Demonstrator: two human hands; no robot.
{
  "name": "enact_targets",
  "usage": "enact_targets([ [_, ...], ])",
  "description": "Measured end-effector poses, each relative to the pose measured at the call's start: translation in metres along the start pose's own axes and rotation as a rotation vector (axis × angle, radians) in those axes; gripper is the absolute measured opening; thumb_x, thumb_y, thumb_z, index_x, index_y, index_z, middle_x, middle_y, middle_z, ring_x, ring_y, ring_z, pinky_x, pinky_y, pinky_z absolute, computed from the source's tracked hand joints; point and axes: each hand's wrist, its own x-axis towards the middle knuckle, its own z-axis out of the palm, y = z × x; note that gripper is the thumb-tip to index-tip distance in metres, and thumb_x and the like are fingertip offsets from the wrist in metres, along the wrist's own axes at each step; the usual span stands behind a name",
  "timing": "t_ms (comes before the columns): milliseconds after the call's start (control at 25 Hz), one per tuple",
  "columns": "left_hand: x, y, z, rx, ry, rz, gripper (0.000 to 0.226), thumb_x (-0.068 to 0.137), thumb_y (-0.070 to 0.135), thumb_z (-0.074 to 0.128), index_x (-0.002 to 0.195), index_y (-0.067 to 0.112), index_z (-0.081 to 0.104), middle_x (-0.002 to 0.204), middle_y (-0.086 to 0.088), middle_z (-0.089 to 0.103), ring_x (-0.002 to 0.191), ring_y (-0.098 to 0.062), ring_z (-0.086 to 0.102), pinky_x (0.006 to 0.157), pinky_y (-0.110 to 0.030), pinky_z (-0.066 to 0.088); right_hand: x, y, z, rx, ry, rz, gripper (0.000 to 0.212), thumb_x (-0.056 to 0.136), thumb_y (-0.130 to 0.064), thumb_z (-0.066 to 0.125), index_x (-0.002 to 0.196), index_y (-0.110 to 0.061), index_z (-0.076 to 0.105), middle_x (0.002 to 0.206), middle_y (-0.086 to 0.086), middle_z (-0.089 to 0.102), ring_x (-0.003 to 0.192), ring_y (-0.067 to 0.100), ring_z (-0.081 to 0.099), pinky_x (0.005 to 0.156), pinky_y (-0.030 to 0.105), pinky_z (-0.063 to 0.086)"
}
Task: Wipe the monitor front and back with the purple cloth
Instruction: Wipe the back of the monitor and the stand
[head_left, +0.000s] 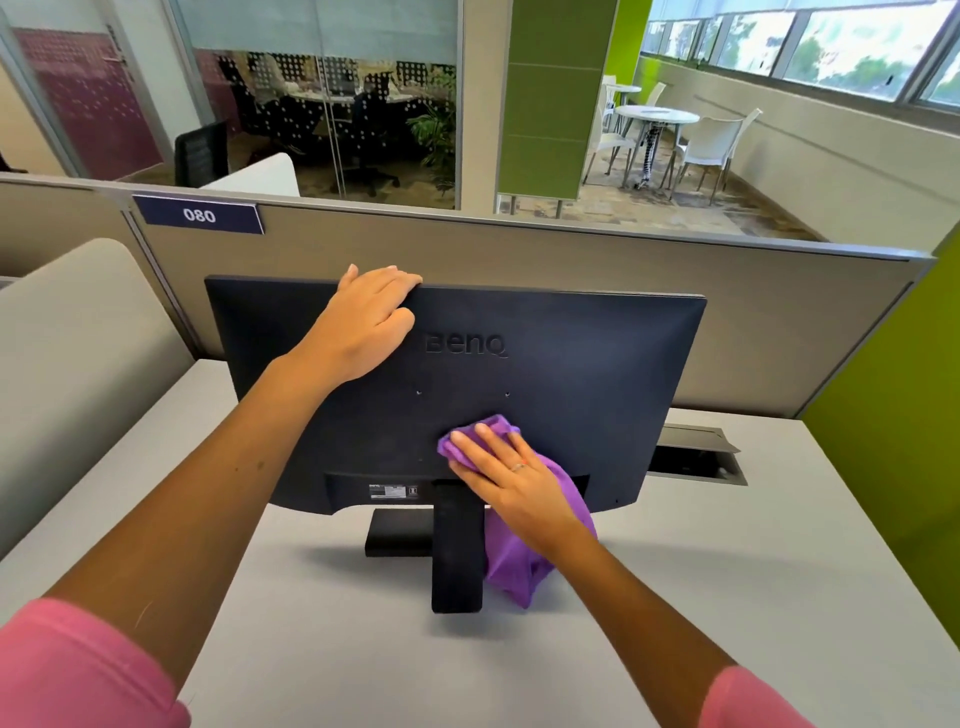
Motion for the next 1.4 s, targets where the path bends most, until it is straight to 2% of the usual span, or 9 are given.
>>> enact_targets([
  [160, -0.010, -0.013, -0.009, 0.041, -0.044, 0.042, 0.063, 0.085, 0.028, 0.022, 0.146, 0.017, 0.034, 0.150, 0.001, 0.037, 0.141, -0.015, 0.024, 0.117, -0.037, 0.001, -0.015, 0.040, -0.023, -0.028, 0.082, 0.143, 0.056, 0.091, 0.001, 0.048, 0.143, -0.018, 0.039, 0.154, 0.006, 0.026, 0.143, 0.034, 0.018, 0.112, 0.055, 0.025],
  [240, -0.018, -0.024, -0.013, 0.109, -0.031, 0.051, 0.062, 0.087, 0.029, 0.022, 0.147, 0.019, 0.032, 0.150, 0.002, 0.036, 0.141, -0.015, 0.025, 0.117, -0.039, 0.002, 0.002, 0.052, -0.039, -0.015, 0.156, 0.265, 0.059, 0.088, 0.007, 0.039, 0.141, -0.017, 0.041, 0.153, 0.007, 0.028, 0.143, 0.035, 0.018, 0.112, 0.056, 0.026],
  [360, -0.033, -0.048, -0.023, 0.168, -0.008, 0.017, 0.061, 0.088, 0.030, 0.021, 0.147, 0.020, 0.030, 0.150, 0.001, 0.036, 0.142, -0.017, 0.023, 0.117, -0.041, 0.001, 0.043, 0.049, -0.055, 0.021, 0.195, 0.332, 0.065, 0.079, 0.014, 0.046, 0.138, -0.015, 0.047, 0.151, 0.008, 0.033, 0.142, 0.036, 0.019, 0.114, 0.053, 0.022],
  [600, -0.065, -0.085, -0.043, 0.271, 0.041, -0.090, 0.060, 0.086, 0.032, 0.019, 0.145, 0.028, 0.031, 0.152, 0.002, 0.032, 0.146, -0.020, 0.010, 0.112, -0.054, -0.013, 0.101, -0.030, -0.045, 0.095, 0.165, 0.120, 0.058, 0.080, 0.005, 0.040, 0.132, -0.015, 0.054, 0.147, 0.010, 0.041, 0.139, 0.036, 0.028, 0.113, 0.054, 0.022],
  [800, -0.060, -0.092, -0.050, 0.230, -0.004, -0.027, 0.061, 0.086, 0.032, 0.020, 0.146, 0.026, 0.030, 0.153, 0.002, 0.031, 0.145, -0.018, 0.014, 0.114, -0.052, -0.010, 0.062, -0.059, -0.018, -0.050, -0.084, -0.088, 0.070, 0.081, -0.009, 0.066, 0.144, -0.016, 0.035, 0.155, 0.006, 0.024, 0.144, 0.032, 0.015, 0.115, 0.050, 0.013],
  [880, -0.060, -0.100, -0.056, 0.159, -0.011, -0.014, 0.059, 0.086, 0.031, 0.023, 0.143, 0.020, 0.034, 0.150, -0.001, 0.036, 0.144, -0.019, 0.019, 0.116, -0.048, -0.006, 0.050, -0.049, -0.019, -0.080, -0.069, -0.088, 0.068, 0.086, -0.009, 0.058, 0.147, -0.016, 0.028, 0.157, 0.005, 0.018, 0.145, 0.030, 0.012, 0.116, 0.049, 0.013],
  [1040, -0.062, -0.108, -0.062, 0.143, -0.028, 0.009, 0.058, 0.086, 0.031, 0.022, 0.142, 0.021, 0.037, 0.147, 0.001, 0.040, 0.140, -0.018, 0.026, 0.116, -0.050, -0.005, 0.057, -0.038, -0.032, -0.055, 0.041, 0.056, 0.058, 0.092, -0.008, 0.039, 0.148, -0.017, 0.027, 0.155, 0.005, 0.023, 0.145, 0.031, 0.015, 0.118, 0.049, 0.012],
  [1200, -0.062, -0.113, -0.063, 0.147, -0.039, 0.011, 0.060, 0.086, 0.035, 0.019, 0.144, 0.027, 0.034, 0.148, 0.004, 0.039, 0.138, -0.017, 0.028, 0.116, -0.054, 0.001, 0.097, -0.057, -0.041, -0.045, 0.158, 0.250, 0.057, 0.090, -0.001, 0.047, 0.144, -0.016, 0.036, 0.152, 0.007, 0.031, 0.143, 0.033, 0.019, 0.117, 0.050, 0.015],
  [1400, -0.062, -0.116, -0.061, 0.171, -0.013, 0.047, 0.060, 0.087, 0.036, 0.018, 0.145, 0.028, 0.032, 0.149, 0.006, 0.039, 0.136, -0.016, 0.030, 0.116, -0.049, 0.011, 0.125, -0.080, -0.036, -0.057, 0.207, 0.314, 0.060, 0.084, 0.005, 0.057, 0.139, -0.014, 0.043, 0.148, 0.008, 0.035, 0.141, 0.034, 0.024, 0.114, 0.052, 0.019],
])
